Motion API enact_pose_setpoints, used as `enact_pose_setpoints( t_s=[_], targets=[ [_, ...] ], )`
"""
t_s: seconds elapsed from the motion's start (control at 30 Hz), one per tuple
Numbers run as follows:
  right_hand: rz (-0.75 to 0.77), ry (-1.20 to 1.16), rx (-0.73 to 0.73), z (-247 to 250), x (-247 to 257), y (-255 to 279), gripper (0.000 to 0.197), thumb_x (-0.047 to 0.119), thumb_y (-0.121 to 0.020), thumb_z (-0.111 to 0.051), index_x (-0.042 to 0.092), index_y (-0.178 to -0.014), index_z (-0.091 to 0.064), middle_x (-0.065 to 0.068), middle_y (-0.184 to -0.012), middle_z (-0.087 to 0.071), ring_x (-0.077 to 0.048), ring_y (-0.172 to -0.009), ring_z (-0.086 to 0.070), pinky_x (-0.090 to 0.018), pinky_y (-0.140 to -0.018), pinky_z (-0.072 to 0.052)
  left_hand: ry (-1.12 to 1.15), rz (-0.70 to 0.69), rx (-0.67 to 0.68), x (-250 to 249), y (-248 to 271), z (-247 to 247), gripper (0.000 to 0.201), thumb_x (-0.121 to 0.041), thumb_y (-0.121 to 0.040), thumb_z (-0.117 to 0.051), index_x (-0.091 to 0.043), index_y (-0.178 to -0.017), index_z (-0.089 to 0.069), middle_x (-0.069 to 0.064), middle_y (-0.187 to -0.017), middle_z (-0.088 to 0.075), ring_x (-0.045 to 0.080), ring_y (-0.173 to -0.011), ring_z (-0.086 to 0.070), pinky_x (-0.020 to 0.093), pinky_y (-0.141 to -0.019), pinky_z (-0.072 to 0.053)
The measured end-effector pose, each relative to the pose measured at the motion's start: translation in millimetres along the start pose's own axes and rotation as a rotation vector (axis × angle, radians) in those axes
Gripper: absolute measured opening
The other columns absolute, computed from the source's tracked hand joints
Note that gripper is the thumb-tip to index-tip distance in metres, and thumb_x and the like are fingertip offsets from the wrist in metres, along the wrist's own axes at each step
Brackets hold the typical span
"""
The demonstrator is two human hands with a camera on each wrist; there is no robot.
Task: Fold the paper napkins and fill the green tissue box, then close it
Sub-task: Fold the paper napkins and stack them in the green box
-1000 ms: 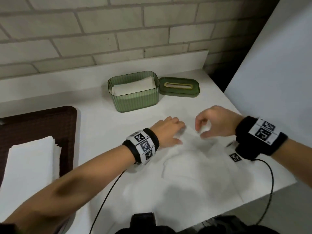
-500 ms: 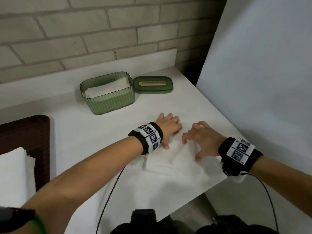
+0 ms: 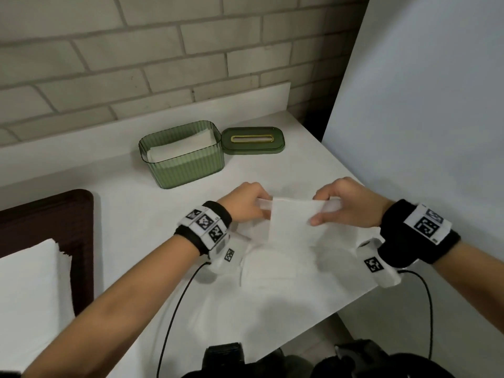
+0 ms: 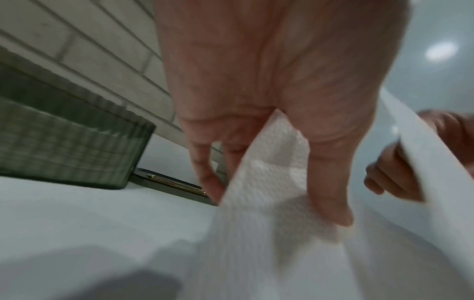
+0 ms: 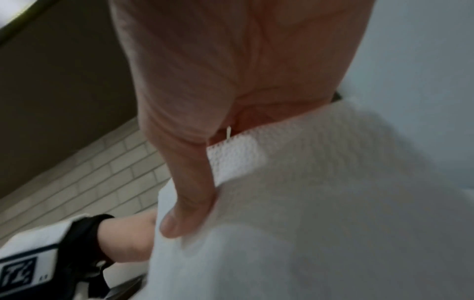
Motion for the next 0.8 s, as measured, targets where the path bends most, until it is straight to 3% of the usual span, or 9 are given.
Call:
enact_pose_setpoints(
  t_s=[0.13,0.17,0.23,0.3,0.4,0.5,0.57,0.67,0.8],
  targets=[
    [0.135,0.030,-0.036,1,38,-22,0.020,0.038,-0.066,-0.086,0.025,-0.072,-0.072,0.011,-0.096,-0.065,-0.008,-0.092,-0.054,-0.022,-0.084,-0.040,0.305,0.029,0.023,23,17,13,0.019,-0.018,-0.073,-0.066,-0.006,-0.084,-0.074,0.013,-0.087,-0.073,0.012,-0.077,-0.061,0.029,-0.074,-0.048],
    [0.174,0.043,-0.038,-2,48,-27,0.021,0.040,-0.066,-0.085,0.024,-0.073,-0.074,0.011,-0.106,-0.062,-0.009,-0.098,-0.050,-0.021,-0.088,-0.038,0.364,0.020,0.012,26,22,18,0.010,-0.013,-0.078,-0.065,-0.011,-0.076,-0.074,0.010,-0.079,-0.073,0.007,-0.069,-0.059,0.026,-0.069,-0.046],
    [0.204,0.060,-0.026,-11,60,-39,0.023,0.041,-0.066,-0.085,0.023,-0.074,-0.074,0.012,-0.122,-0.056,-0.010,-0.111,-0.045,-0.023,-0.096,-0.036,0.463,-0.013,0.002,25,35,25,0.032,-0.005,-0.088,-0.061,-0.021,-0.063,-0.070,-0.008,-0.063,-0.066,0.000,-0.057,-0.054,0.016,-0.059,-0.042],
    [0.174,0.037,0.011,-22,64,-51,0.025,0.040,-0.067,-0.085,0.019,-0.076,-0.075,0.010,-0.119,-0.060,-0.012,-0.109,-0.053,-0.031,-0.098,-0.041,0.579,-0.037,0.018,24,47,27,0.032,-0.016,-0.095,-0.057,-0.017,-0.064,-0.065,-0.013,-0.058,-0.056,0.001,-0.053,-0.048,0.016,-0.053,-0.038],
    [0.132,-0.039,0.062,-36,70,-65,0.019,0.038,-0.068,-0.086,0.026,-0.074,-0.072,0.007,-0.091,-0.072,-0.013,-0.084,-0.065,-0.040,-0.087,-0.050,0.782,0.042,-0.001,38,66,29,0.047,-0.052,-0.093,-0.045,-0.018,-0.063,-0.058,-0.011,-0.059,-0.053,0.003,-0.052,-0.048,0.023,-0.056,-0.037],
    [0.139,-0.072,0.049,-44,78,-77,0.022,0.040,-0.069,-0.085,0.023,-0.081,-0.077,0.006,-0.085,-0.076,-0.012,-0.080,-0.068,-0.039,-0.081,-0.054,0.955,0.148,0.023,58,84,23,0.083,-0.081,-0.073,-0.025,-0.022,-0.115,-0.065,-0.005,-0.112,-0.071,0.010,-0.102,-0.068,0.030,-0.086,-0.053],
    [0.156,-0.081,0.028,-48,87,-85,0.033,0.044,-0.067,-0.084,0.016,-0.083,-0.079,0.002,-0.084,-0.076,-0.015,-0.079,-0.069,-0.041,-0.077,-0.055,0.907,0.168,-0.047,65,97,29,0.093,-0.087,-0.070,-0.037,-0.016,-0.126,-0.058,-0.004,-0.114,-0.068,0.018,-0.104,-0.065,0.031,-0.081,-0.055],
    [0.180,-0.109,-0.003,-55,101,-96,0.032,0.045,-0.065,-0.085,0.017,-0.075,-0.075,-0.001,-0.076,-0.074,-0.018,-0.074,-0.067,-0.042,-0.072,-0.055,0.738,0.115,-0.247,76,111,46,0.047,-0.035,-0.080,-0.077,-0.010,-0.118,-0.064,0.001,-0.106,-0.071,0.020,-0.097,-0.067,0.025,-0.076,-0.054],
    [0.216,-0.105,-0.010,-57,117,-109,0.055,0.039,-0.055,-0.091,0.029,-0.088,-0.049,0.002,-0.078,-0.069,-0.012,-0.076,-0.063,-0.036,-0.079,-0.052,0.748,0.090,-0.465,89,138,62,0.029,-0.006,-0.085,-0.070,-0.001,-0.114,-0.066,0.002,-0.100,-0.074,0.009,-0.086,-0.069,0.017,-0.072,-0.052]
  ],
)
Point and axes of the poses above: each hand's wrist, its own y-axis away from the middle knuckle, its own z-axis out of the back of the hand, x = y × z, the point moved 10 cm from there along -y, towards the middle knuckle
